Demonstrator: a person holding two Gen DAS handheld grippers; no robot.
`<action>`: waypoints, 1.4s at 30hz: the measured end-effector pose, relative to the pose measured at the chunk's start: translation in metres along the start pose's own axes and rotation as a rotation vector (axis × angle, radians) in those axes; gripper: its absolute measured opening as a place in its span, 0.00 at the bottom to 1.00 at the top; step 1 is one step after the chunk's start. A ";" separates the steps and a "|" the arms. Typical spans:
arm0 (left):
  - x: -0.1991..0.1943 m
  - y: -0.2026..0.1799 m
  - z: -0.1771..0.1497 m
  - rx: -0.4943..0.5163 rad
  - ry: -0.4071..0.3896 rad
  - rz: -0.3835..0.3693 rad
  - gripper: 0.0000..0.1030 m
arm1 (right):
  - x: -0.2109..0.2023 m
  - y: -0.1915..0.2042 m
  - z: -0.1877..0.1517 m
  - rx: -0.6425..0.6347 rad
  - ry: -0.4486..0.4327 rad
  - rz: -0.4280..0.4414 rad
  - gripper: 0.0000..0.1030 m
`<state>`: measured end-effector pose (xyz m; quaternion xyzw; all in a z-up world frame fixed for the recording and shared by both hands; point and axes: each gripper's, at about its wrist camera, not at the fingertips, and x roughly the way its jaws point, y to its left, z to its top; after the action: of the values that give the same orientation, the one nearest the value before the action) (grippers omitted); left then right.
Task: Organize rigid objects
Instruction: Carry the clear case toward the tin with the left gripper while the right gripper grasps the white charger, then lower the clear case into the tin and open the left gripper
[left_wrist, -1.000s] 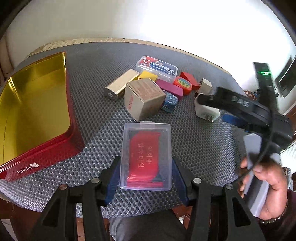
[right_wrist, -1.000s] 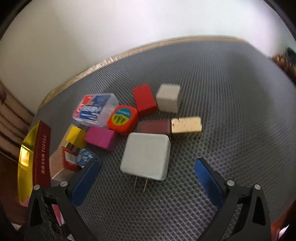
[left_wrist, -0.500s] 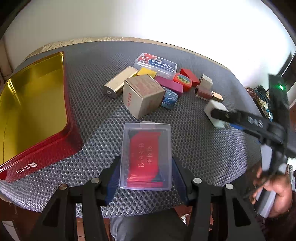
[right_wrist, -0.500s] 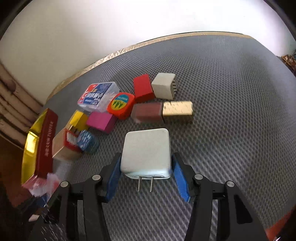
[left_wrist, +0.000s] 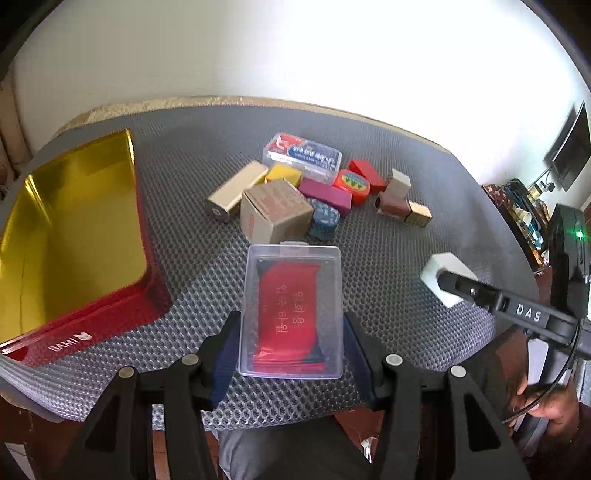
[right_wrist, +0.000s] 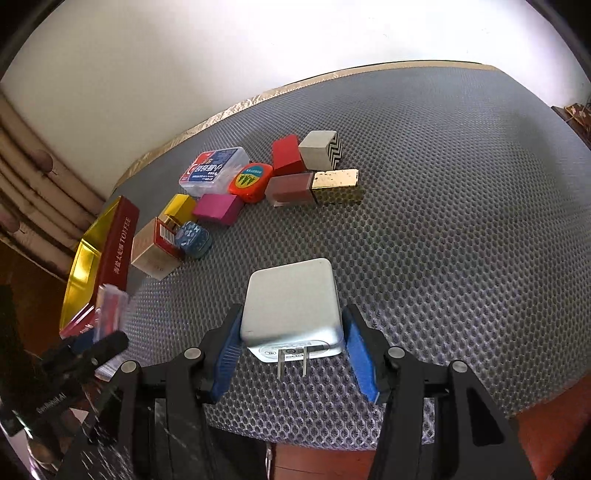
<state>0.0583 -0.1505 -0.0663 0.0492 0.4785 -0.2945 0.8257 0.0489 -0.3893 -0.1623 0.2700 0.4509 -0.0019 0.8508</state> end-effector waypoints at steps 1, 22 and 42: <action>-0.003 0.000 0.001 0.002 -0.012 0.013 0.53 | 0.000 0.000 0.000 0.001 0.001 0.003 0.49; -0.046 0.120 0.048 -0.167 -0.139 0.321 0.53 | -0.019 0.029 0.005 -0.070 0.000 0.060 0.49; 0.017 0.219 0.080 -0.268 0.023 0.469 0.53 | 0.003 0.055 0.013 -0.115 0.048 0.073 0.49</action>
<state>0.2419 -0.0074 -0.0815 0.0523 0.4981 -0.0284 0.8651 0.0736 -0.3476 -0.1337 0.2369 0.4604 0.0616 0.8533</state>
